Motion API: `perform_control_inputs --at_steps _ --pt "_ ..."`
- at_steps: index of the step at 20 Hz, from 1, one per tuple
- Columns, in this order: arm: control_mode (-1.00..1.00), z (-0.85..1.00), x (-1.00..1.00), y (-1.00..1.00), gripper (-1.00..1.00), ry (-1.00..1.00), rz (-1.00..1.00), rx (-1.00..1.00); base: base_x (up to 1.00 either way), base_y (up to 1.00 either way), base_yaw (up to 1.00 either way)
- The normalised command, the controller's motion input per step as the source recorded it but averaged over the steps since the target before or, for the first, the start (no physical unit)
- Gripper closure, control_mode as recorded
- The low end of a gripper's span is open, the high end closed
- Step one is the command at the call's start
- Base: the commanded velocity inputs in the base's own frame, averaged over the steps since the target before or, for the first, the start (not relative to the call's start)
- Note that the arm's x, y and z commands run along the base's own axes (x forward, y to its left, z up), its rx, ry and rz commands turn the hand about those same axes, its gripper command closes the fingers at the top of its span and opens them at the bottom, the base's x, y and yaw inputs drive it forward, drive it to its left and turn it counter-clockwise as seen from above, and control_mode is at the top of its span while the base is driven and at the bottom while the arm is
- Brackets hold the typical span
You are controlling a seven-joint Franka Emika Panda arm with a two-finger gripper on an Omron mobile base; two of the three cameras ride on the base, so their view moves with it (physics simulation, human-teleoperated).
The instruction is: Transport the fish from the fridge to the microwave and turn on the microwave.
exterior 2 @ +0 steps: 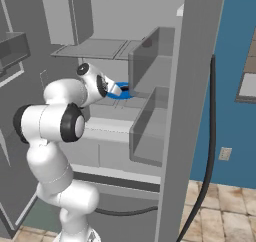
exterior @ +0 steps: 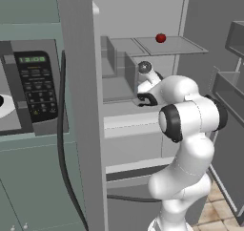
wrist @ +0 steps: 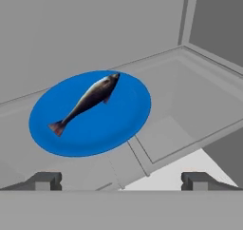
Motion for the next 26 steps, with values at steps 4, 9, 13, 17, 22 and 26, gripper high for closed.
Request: perform_control_inputs --at_steps 4,9,13,17,22,26 --pt "-1.0 -0.04 0.21 0.0 -1.0 0.0 -0.01 0.01 0.0 0.0 0.0" --pt "-1.0 -0.09 0.23 0.01 -1.0 0.02 -0.03 0.0 0.0 0.0 0.0" --pt "-1.0 -0.11 0.22 0.01 -1.0 0.01 -0.03 0.0 0.0 0.0 0.0" --pt "-1.0 -0.08 0.22 0.0 -1.0 0.02 -0.03 0.0 0.0 0.0 0.0" --pt "-1.0 -0.06 0.19 0.0 -1.0 0.03 -0.03 0.0 0.0 0.0 0.0" --pt "-1.0 -0.06 0.19 0.0 -1.0 0.05 -0.02 0.0 0.0 0.0 0.0"
